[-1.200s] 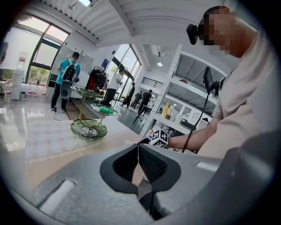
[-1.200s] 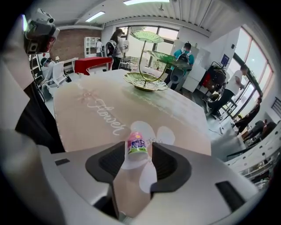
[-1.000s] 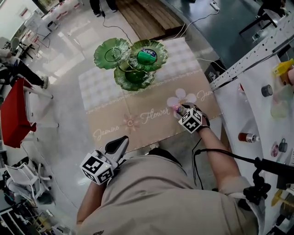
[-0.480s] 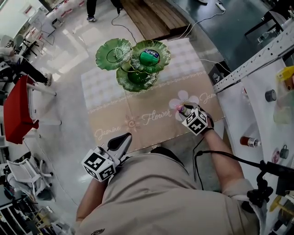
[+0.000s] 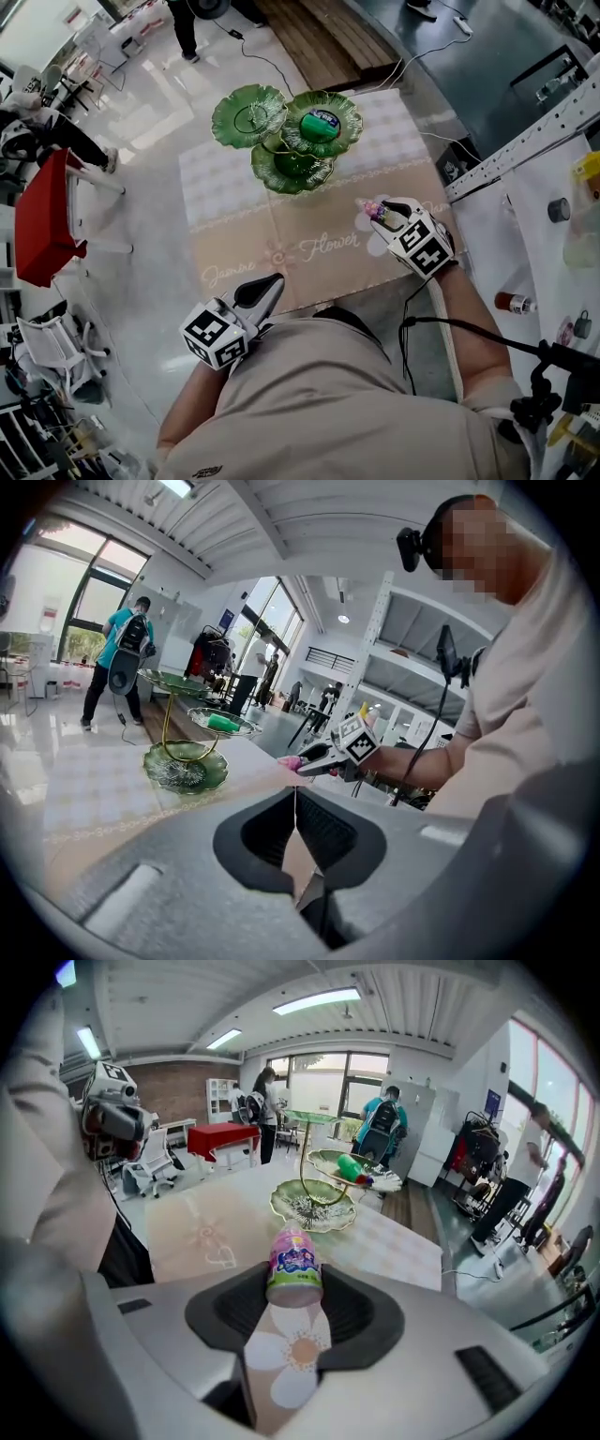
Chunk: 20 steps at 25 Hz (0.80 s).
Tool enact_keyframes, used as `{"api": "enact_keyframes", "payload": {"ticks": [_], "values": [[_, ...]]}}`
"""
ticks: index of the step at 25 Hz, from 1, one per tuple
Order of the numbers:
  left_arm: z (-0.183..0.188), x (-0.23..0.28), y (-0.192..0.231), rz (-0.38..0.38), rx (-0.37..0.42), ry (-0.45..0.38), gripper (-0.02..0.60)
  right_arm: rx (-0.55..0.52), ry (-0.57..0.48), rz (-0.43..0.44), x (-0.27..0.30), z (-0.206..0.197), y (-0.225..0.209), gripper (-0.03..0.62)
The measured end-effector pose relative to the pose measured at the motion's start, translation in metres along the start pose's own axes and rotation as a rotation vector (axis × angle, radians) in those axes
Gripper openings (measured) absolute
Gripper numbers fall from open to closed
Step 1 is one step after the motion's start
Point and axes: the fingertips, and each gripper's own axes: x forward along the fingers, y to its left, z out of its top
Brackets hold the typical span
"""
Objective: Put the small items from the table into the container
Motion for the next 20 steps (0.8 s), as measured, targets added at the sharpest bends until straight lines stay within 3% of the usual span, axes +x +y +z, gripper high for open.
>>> {"api": "enact_keyframes", "payload": {"ticks": [10,20], "values": [[-0.004,-0.02,0.006,0.056,-0.019,-0.03,0.009,-0.033,-0.094,-0.023,0.001,0.079,-0.028,0.178],[-0.015,-0.049,0.023,0.142,-0.07,-0.065,0.009,-0.044,-0.118,-0.028,0.049,0.142,-0.052,0.178]]}}
